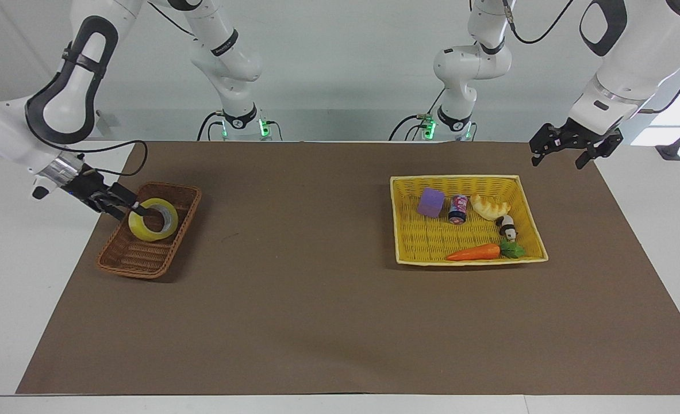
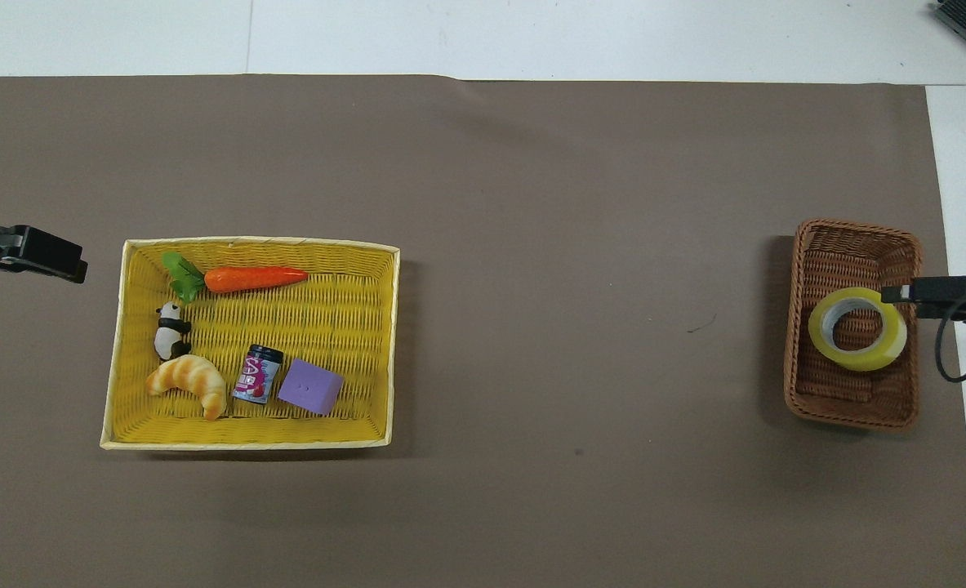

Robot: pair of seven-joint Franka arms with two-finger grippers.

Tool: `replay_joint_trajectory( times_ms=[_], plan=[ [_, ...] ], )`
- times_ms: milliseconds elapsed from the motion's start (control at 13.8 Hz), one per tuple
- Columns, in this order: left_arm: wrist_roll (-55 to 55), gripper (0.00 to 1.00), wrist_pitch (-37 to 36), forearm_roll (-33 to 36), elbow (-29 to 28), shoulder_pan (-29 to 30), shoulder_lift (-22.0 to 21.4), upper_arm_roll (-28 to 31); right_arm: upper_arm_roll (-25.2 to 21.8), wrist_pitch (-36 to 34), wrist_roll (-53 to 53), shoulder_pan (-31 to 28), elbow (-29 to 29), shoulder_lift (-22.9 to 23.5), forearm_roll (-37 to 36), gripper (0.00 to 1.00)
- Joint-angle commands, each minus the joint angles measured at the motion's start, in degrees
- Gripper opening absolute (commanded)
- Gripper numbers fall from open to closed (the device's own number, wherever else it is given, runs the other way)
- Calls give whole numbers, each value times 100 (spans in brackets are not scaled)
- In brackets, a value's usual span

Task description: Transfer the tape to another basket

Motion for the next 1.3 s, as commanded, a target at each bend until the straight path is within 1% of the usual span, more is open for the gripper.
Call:
replay_joint_trajectory(
  times_ms=[0, 217, 362, 434, 506, 579, 651, 940, 1085, 1230],
  plan=[
    [55, 100, -65, 45, 54, 74, -2, -48, 76, -118, 61, 159, 495, -20, -540, 100],
    [55, 100, -65, 45, 54, 74, -2, -48, 85, -109, 421, 493, 847, -81, -1033, 100],
    [55, 100, -65, 45, 54, 74, -2, -48, 94, -83, 483, 826, 1024, -204, -1847, 100],
    [55, 100, -65, 45, 54, 74, -2, -48, 94, -82, 718, 1080, 1068, -291, -2174, 100],
    [55, 100, -65, 45, 46, 74, -2, -48, 94, -91, 1243, 1222, 1068, -432, -2360, 100],
    [55, 100, -65, 45, 46, 74, -2, -48, 103, -135, 1901, 1389, 1059, -546, -2431, 100],
    [55, 100, -65, 45, 54, 74, -2, -48, 103, -205, 2307, 1565, 1051, -626, -2484, 100],
    [55, 100, -65, 45, 54, 74, -2, -48, 103, -705, 3609, 2206, 1051, -986, -2713, 100],
    [55, 100, -65, 45, 54, 74, -2, -48, 138, -829, 4215, 2409, 1051, -1144, -2713, 100],
    [55, 100, -65, 45, 54, 74, 7, -48, 164, -1091, 4700, 2577, 1155, -1180, -2722, 100]
  ],
)
